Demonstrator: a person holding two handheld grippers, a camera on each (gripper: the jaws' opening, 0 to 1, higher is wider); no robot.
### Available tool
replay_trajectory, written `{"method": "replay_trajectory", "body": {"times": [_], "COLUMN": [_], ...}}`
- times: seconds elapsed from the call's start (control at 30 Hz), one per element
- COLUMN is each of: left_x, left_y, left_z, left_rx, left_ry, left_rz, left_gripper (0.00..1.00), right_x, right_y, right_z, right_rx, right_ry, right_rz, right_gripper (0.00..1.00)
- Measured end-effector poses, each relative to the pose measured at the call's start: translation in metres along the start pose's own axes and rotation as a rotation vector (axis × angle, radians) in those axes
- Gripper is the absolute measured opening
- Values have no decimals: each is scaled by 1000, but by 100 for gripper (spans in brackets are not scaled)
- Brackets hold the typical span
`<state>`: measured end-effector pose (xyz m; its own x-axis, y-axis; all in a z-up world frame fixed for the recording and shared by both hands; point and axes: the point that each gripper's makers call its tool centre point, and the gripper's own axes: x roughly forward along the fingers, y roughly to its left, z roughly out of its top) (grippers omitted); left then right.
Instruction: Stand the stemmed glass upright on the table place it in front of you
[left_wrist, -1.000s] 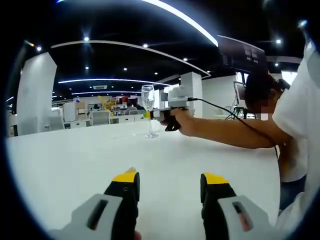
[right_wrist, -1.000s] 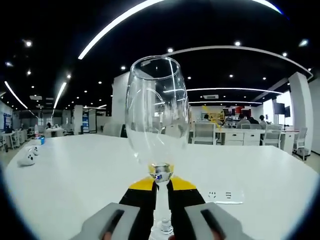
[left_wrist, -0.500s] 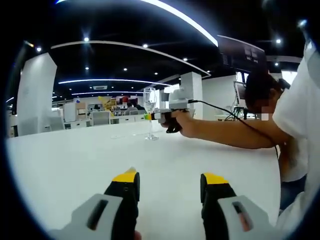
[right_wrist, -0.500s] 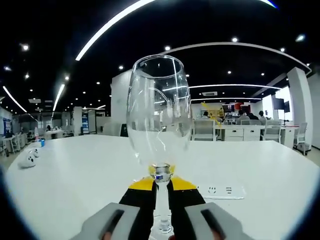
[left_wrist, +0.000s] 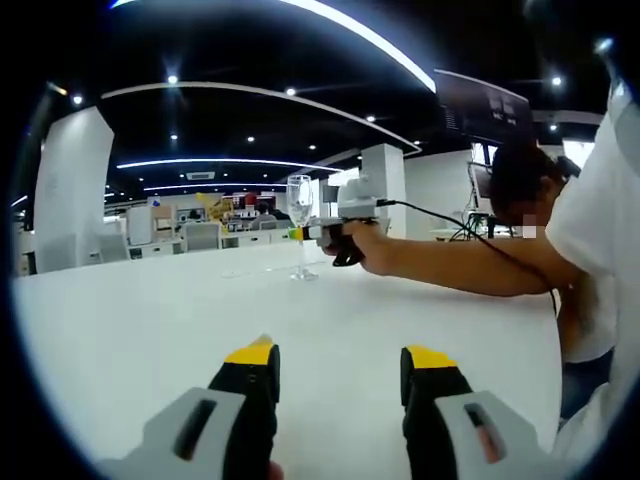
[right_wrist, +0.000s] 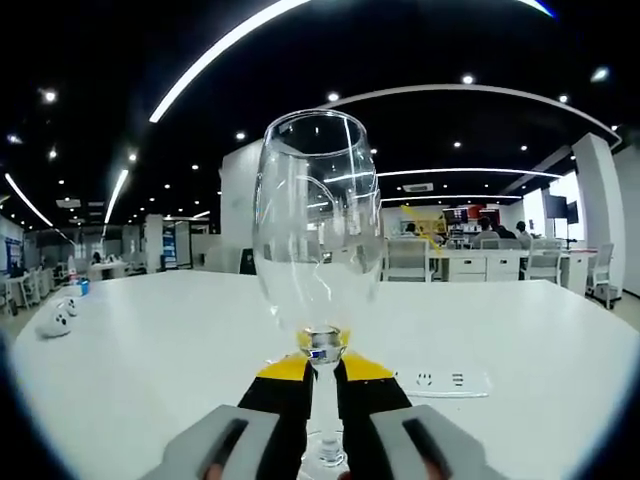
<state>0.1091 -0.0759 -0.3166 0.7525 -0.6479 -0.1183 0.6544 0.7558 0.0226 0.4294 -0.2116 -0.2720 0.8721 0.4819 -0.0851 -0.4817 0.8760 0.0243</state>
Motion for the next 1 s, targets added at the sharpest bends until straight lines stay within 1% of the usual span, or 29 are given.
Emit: {"method": "replay_trajectory", "body": {"times": [0.4, 0.57, 0.8, 1.0], "left_x": [0, 0, 0, 0], "left_y": [-1, 0, -2, -4], "left_z": [0, -3, -1, 0], "left_rx": [-1, 9, 6, 6], "left_ry": [-1, 16, 7, 9], "left_rz": [-3, 6, -1, -2], "left_gripper": [48, 48, 48, 48], "right_x": [-1, 0, -1, -1], "right_y": [-1, -3, -2, -1], "right_z": [-1, -2, -8, -6], "right_rx": [3, 9, 33, 25], "right_ry": [0, 6, 16, 17], "right_rz": [-3, -3, 14, 15], "right_gripper": [14, 14, 19, 19]}}
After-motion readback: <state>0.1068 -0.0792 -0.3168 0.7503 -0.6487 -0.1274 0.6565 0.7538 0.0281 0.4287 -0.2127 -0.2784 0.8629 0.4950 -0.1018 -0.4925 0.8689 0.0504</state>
